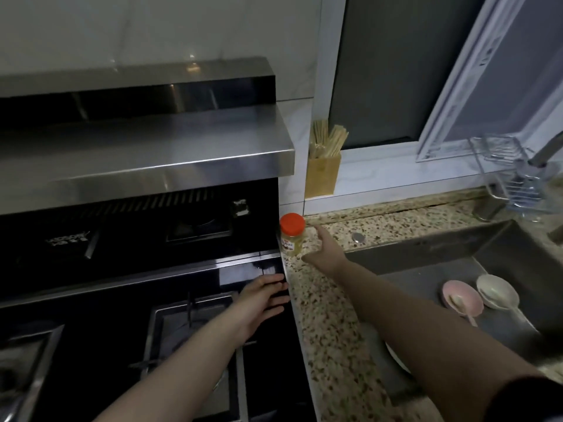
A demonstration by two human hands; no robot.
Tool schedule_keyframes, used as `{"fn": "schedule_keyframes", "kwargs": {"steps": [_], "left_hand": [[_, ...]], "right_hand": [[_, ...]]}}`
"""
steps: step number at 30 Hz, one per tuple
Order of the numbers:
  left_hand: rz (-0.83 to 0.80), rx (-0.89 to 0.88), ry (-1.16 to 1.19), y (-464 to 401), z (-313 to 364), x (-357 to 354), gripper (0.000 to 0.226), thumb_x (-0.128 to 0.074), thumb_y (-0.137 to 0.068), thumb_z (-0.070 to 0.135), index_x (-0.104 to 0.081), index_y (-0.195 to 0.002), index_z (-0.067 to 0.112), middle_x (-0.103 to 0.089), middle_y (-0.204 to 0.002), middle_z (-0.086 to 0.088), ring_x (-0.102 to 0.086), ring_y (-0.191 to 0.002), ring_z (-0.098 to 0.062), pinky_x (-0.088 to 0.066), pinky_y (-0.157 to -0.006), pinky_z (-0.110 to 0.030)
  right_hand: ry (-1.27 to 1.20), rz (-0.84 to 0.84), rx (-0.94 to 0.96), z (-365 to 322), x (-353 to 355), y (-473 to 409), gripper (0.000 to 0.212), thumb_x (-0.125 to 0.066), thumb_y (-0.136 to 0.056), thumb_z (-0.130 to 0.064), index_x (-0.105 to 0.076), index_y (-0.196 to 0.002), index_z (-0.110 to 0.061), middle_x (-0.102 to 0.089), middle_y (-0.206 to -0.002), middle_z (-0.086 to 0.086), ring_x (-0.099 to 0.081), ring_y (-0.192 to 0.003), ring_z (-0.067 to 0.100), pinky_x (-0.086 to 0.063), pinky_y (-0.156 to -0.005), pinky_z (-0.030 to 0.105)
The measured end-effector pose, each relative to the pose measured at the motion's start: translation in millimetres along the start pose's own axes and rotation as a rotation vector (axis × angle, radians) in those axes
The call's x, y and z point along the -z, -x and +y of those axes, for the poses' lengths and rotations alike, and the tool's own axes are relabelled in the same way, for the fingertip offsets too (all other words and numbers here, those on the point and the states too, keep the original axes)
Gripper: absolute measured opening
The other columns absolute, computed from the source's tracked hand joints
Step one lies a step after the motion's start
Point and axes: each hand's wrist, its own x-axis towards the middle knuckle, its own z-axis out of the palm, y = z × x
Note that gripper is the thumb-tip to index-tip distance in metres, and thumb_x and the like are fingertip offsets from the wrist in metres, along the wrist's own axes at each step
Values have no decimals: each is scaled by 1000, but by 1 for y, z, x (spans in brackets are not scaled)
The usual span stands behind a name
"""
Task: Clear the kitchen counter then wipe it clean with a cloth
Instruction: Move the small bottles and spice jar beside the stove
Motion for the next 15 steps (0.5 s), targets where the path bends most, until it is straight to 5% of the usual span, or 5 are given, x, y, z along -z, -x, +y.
{"fn": "schedule_keyframes", "kwargs": {"steps": [5,10,15], "left_hand": [[40,8,45,-7,-2,0,21,-56,-99,15,-66,-116,21,-76,-106,3,-71,-103,-19,-56,-80,-29],[100,13,79,-6,-8,14,22,-54,-100,16,-65,-118,21,-74,-114,0,-69,-107,-21,-55,-85,-30],[128,26,91,-1,-15,24,23,-57,-99,18,-65,-120,22,-74,-116,0,-69,-109,-20,-54,-89,-32]], "right_hand": [[176,-60,145,-13,-6,-54,104,-81,-76,-15,-16,-157,-15,-20,-162,12,-21,-149,29,-25,-120,43],[-43,-28,108,-13,-27,-82,93,-82,-76,-12,-30,-153,-19,-44,-146,11,-50,-125,24,-44,-93,30],[77,73,134,-7,-34,-89,76,-80,-79,-15,-41,-144,-17,-50,-139,11,-49,-126,30,-42,-108,43]]}}
